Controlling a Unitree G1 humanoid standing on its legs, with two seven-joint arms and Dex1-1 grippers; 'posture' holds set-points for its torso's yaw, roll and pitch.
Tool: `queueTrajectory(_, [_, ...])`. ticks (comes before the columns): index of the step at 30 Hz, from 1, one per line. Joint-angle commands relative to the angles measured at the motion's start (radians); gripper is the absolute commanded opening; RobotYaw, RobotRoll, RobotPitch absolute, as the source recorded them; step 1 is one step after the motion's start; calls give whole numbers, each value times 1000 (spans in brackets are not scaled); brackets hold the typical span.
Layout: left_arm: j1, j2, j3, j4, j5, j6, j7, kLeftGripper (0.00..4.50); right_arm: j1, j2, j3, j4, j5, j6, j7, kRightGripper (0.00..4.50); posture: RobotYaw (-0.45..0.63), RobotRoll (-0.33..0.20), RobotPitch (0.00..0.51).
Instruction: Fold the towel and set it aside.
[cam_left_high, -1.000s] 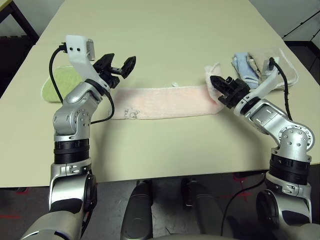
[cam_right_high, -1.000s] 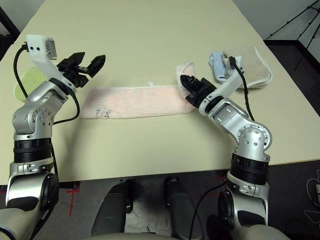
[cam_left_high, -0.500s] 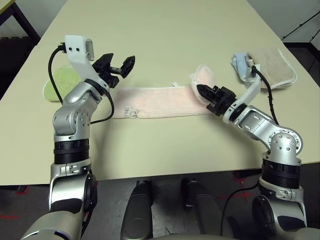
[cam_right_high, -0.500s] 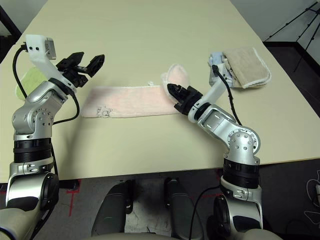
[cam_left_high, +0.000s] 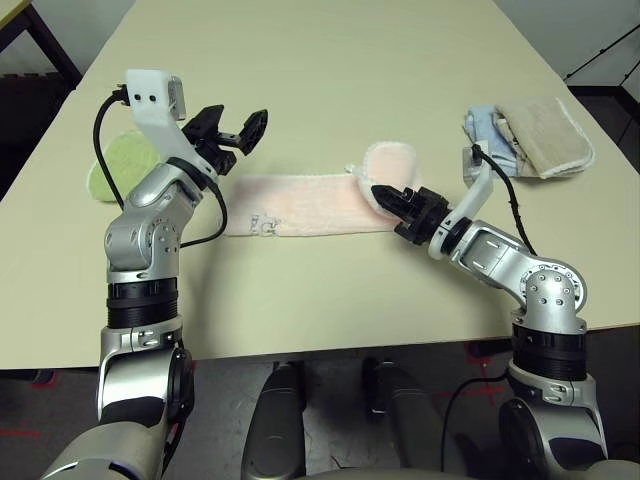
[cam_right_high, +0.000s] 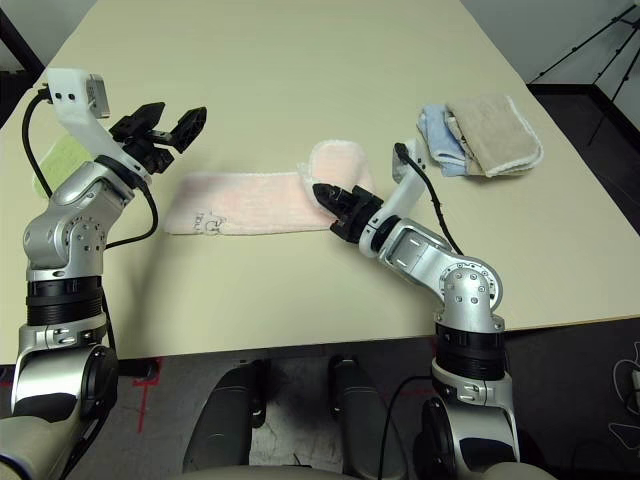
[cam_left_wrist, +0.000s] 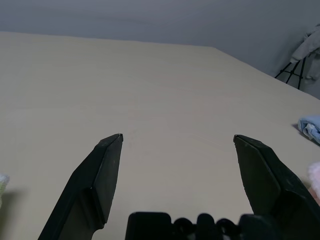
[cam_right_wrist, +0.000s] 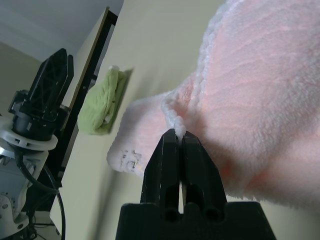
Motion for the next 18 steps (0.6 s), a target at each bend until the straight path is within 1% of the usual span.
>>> queueTrajectory(1, [6, 9, 11, 6, 12, -13, 3, 4500, 33, 5, 19, -35, 20, 26, 2, 13, 198, 0, 175])
queueTrajectory(12, [5, 7, 8, 13, 16, -22, -1, 4500, 65, -6, 21, -36, 12, 39, -11, 13, 194, 0, 181])
queueTrajectory(18, [4, 8, 6, 13, 17, -22, -3, 4500, 72, -10, 28, -16, -17, 38, -2, 13, 196, 0, 179])
